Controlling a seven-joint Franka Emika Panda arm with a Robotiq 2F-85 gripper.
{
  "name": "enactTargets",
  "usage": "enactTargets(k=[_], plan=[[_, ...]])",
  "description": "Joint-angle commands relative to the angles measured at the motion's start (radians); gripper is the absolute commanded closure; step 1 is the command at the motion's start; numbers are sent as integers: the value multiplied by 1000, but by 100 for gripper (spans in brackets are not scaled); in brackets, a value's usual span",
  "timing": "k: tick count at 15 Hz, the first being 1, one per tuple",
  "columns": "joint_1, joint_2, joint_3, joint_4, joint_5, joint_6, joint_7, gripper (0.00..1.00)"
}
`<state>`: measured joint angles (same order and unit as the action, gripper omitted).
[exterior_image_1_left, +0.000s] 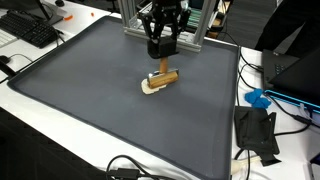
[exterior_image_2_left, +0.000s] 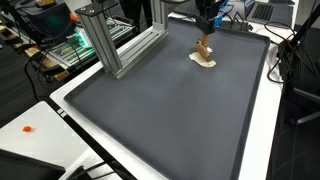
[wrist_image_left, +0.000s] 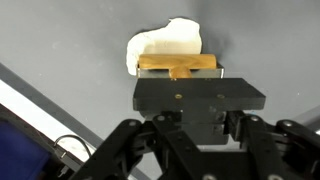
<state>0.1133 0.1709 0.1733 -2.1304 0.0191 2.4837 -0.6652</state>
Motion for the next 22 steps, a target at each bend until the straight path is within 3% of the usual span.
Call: enactTargets(k=[1, 6, 22], plan=[[3, 47, 28, -43, 55, 65, 22, 71], [3, 44, 26, -46, 19, 79, 74, 71], [-8, 1, -28, -6, -118, -195, 148, 71]])
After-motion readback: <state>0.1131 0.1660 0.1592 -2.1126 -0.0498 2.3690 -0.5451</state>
